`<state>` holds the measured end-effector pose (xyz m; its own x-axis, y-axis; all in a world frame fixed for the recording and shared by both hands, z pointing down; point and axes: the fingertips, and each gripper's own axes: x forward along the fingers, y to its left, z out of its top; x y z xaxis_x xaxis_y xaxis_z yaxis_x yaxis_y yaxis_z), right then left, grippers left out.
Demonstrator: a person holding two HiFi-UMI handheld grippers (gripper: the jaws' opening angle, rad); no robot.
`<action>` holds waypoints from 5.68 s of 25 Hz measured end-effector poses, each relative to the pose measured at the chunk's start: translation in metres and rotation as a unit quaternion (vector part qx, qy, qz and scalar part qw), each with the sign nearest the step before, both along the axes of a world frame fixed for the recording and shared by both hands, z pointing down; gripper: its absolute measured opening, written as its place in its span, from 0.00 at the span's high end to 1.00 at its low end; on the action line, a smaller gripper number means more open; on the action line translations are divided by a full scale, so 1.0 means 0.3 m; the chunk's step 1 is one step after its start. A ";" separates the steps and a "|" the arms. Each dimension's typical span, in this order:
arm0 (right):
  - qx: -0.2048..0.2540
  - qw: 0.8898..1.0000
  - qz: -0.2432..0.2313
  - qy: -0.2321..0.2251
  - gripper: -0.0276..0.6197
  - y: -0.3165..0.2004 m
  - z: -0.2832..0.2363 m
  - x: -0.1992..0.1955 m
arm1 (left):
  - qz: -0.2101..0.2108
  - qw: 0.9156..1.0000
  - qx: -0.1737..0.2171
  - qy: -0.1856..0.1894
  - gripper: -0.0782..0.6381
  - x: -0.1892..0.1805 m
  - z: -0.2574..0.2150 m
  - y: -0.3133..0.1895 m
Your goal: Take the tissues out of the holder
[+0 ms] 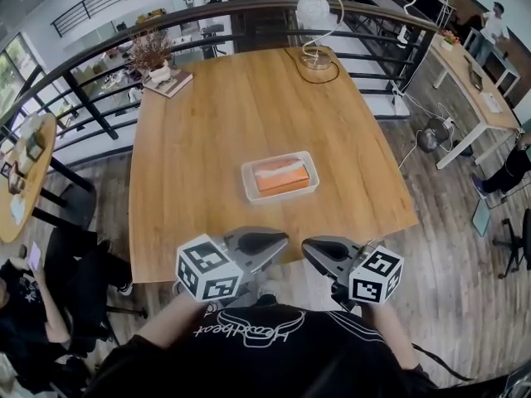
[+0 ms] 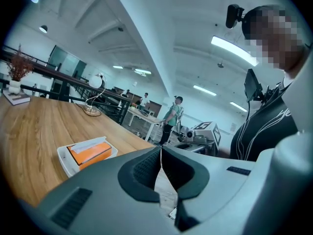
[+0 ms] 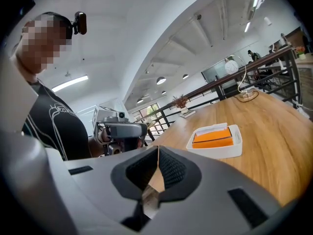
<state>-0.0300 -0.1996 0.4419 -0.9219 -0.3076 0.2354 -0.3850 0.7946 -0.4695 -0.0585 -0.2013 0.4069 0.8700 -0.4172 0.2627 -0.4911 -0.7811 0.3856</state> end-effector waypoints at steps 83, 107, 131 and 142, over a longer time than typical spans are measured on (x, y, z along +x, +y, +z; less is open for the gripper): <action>-0.115 0.991 0.062 0.017 0.93 -0.367 0.362 -0.056 | 0.095 0.931 -0.017 -0.352 0.34 -0.167 0.658 -0.779; -0.134 0.988 0.079 -0.007 0.93 -0.342 0.369 -0.009 | 0.093 0.926 0.015 -0.366 0.52 -0.149 0.649 -0.770; -0.141 0.988 0.069 0.009 0.93 -0.358 0.389 0.017 | 0.075 0.924 0.026 -0.374 0.56 -0.144 0.630 -0.767; -0.138 0.989 0.053 0.009 0.93 -0.311 0.371 0.035 | 0.025 0.930 0.053 -0.364 0.56 -0.143 0.513 -0.756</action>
